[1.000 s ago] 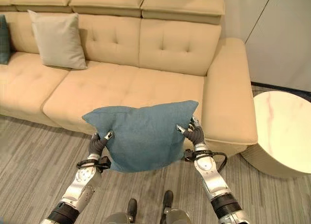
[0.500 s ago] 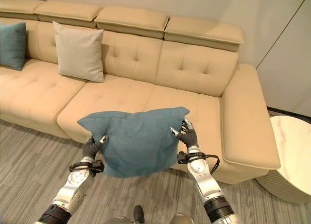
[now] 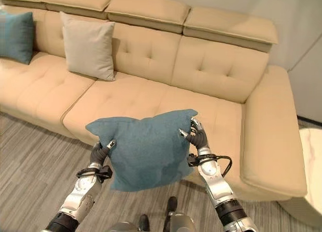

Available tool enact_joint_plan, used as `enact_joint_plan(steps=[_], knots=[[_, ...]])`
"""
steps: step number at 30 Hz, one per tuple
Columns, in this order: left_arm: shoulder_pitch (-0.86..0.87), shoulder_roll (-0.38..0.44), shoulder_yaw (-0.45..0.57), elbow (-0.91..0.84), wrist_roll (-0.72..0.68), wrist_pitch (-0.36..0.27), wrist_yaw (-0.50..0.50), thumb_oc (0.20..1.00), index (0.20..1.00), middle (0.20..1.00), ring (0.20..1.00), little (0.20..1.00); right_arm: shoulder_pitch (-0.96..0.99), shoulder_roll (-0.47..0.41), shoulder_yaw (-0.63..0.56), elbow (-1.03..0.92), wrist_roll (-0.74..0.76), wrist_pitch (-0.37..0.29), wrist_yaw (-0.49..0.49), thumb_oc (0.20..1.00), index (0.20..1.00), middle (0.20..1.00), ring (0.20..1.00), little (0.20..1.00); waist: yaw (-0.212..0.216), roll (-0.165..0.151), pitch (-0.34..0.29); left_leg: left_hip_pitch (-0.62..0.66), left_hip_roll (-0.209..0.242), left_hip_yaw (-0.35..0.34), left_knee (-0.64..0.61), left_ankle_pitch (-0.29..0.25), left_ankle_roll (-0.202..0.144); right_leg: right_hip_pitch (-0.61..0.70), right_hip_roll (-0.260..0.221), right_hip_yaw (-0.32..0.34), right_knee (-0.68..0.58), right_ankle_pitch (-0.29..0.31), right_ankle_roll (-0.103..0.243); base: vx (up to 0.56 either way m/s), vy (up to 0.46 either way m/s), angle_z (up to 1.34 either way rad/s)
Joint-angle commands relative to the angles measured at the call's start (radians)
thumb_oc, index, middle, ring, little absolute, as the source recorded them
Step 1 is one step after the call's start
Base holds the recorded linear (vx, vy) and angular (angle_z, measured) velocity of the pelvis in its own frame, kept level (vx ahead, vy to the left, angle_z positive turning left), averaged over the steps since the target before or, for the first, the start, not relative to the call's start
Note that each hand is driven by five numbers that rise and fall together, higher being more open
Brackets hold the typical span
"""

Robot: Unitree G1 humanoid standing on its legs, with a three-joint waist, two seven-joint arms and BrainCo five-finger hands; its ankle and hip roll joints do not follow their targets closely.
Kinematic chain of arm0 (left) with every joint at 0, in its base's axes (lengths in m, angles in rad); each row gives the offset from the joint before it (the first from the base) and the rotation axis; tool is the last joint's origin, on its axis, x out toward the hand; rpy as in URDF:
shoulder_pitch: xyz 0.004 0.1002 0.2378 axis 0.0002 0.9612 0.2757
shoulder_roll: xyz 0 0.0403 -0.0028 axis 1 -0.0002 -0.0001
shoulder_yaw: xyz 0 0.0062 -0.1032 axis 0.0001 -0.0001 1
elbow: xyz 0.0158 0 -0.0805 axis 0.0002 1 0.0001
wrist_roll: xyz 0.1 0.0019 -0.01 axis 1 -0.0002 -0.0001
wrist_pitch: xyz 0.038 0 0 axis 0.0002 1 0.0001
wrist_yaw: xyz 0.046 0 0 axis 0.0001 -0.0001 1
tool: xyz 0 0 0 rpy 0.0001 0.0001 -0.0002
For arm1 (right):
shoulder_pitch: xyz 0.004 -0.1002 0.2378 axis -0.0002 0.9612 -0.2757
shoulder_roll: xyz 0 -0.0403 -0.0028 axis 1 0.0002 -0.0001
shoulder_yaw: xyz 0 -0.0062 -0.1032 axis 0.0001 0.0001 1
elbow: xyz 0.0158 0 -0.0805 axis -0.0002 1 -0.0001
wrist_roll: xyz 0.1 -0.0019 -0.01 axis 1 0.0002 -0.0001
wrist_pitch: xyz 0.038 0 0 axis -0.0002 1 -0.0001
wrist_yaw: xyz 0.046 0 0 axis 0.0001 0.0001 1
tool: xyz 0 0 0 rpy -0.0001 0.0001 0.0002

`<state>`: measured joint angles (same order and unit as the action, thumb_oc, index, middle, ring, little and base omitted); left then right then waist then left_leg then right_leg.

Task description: Pick up all the scattered cushions and arrange them neatly on the sofa.

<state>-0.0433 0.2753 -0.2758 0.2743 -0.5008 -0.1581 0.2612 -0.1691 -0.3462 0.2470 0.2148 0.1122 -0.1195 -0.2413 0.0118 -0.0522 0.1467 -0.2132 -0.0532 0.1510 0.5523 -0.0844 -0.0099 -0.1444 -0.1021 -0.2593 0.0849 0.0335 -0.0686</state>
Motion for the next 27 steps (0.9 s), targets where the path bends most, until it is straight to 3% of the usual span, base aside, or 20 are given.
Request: enact_joint_plan(steps=[1,4,7,8,12,16,19,23,27], knots=[[-0.124,-0.011,-0.041,-0.127,-0.008,-0.085,-0.063,0.200,0.200,0.200,0.200,0.200,-0.069,0.001,0.009,-0.110,0.001,-0.096,0.004,0.200,0.200,0.200,0.200,0.200,-0.028,-0.008,-0.046,0.016,0.104,-0.081,-0.060,-0.021,-0.062,0.112,0.013,0.004,-0.065,-0.046,0.134,0.09,-0.014,-0.19],[-0.115,-0.009,-0.042,-0.131,-0.001,-0.078,-0.067,0.200,0.200,0.200,0.200,0.200,-0.062,0.004,0.003,-0.107,0.005,-0.098,0.009,0.200,0.200,0.200,0.200,0.200,-0.021,-0.022,-0.055,0.000,0.093,-0.105,-0.181,-0.049,-0.049,0.132,0.013,0.018,-0.080,-0.057,0.146,0.17,0.001,-0.22],[-0.112,-0.004,-0.037,-0.137,0.004,-0.077,-0.056,0.200,0.200,0.200,0.200,0.200,-0.068,0.008,0.005,-0.100,0.008,-0.096,0.005,0.200,0.200,0.200,0.200,0.200,0.005,-0.014,-0.053,-0.038,0.068,-0.180,-0.327,0.037,-0.072,0.159,0.032,0.046,-0.089,-0.072,0.149,0.18,0.056,-0.27],[-0.105,-0.004,-0.029,-0.141,0.002,-0.079,-0.051,0.200,0.200,0.200,0.200,0.200,-0.073,0.015,0.005,-0.089,0.011,-0.095,0.001,0.200,0.200,0.200,0.200,0.200,0.025,-0.002,-0.047,-0.066,0.042,-0.248,-0.376,0.083,-0.086,0.178,0.046,0.070,-0.091,-0.082,0.150,0.18,0.105,-0.39],[-0.068,0.002,-0.015,-0.151,-0.005,-0.085,-0.064,0.200,0.200,0.200,0.200,0.200,-0.062,0.025,0.017,-0.090,0.009,-0.094,0.025,0.200,0.200,0.200,0.200,0.200,0.042,0.028,-0.067,-0.008,0.038,-0.290,-0.445,0.094,-0.078,0.195,0.038,0.101,-0.063,-0.108,0.159,0.21,0.215,-0.76],[-0.042,0.020,0.000,-0.162,-0.003,-0.084,-0.077,0.200,0.200,0.200,0.200,0.200,-0.066,0.043,0.032,-0.088,0.004,-0.095,0.049,0.200,0.200,0.200,0.200,0.200,0.062,0.031,-0.077,0.040,0.029,-0.254,-0.445,0.065,-0.045,0.186,-0.002,0.118,0.002,-0.117,0.179,0.13,0.202,-0.59],[-0.034,0.048,0.027,-0.180,0.004,-0.093,-0.076,0.200,0.200,0.200,0.200,0.200,-0.116,0.067,0.056,-0.091,-0.006,-0.100,0.069,0.200,0.200,0.200,0.200,0.200,0.094,0.054,-0.059,0.074,0.043,-0.182,-0.425,0.024,-0.005,0.072,-0.071,0.089,0.194,-0.081,0.225,0.06,0.187,-0.84],[-0.022,0.051,0.043,-0.194,-0.008,-0.102,-0.070,0.200,0.200,0.200,0.200,0.200,-0.157,0.063,0.085,-0.087,-0.010,-0.094,0.078,0.200,0.200,0.200,0.200,0.200,0.091,0.059,-0.062,0.113,0.064,-0.146,-0.442,-0.003,-0.005,0.037,-0.125,0.023,0.075,-0.025,0.225,0.07,-0.028,-0.56],[-0.036,0.045,0.038,-0.177,-0.012,-0.109,-0.072,0.200,0.200,0.200,0.200,0.200,-0.154,0.054,0.083,-0.090,-0.004,-0.092,0.078,0.200,0.200,0.200,0.200,0.200,0.071,0.043,-0.063,0.150,0.071,-0.146,-0.451,-0.017,-0.020,0.047,-0.106,0.047,-0.007,0.001,0.236,0.13,-0.125,-0.07]])
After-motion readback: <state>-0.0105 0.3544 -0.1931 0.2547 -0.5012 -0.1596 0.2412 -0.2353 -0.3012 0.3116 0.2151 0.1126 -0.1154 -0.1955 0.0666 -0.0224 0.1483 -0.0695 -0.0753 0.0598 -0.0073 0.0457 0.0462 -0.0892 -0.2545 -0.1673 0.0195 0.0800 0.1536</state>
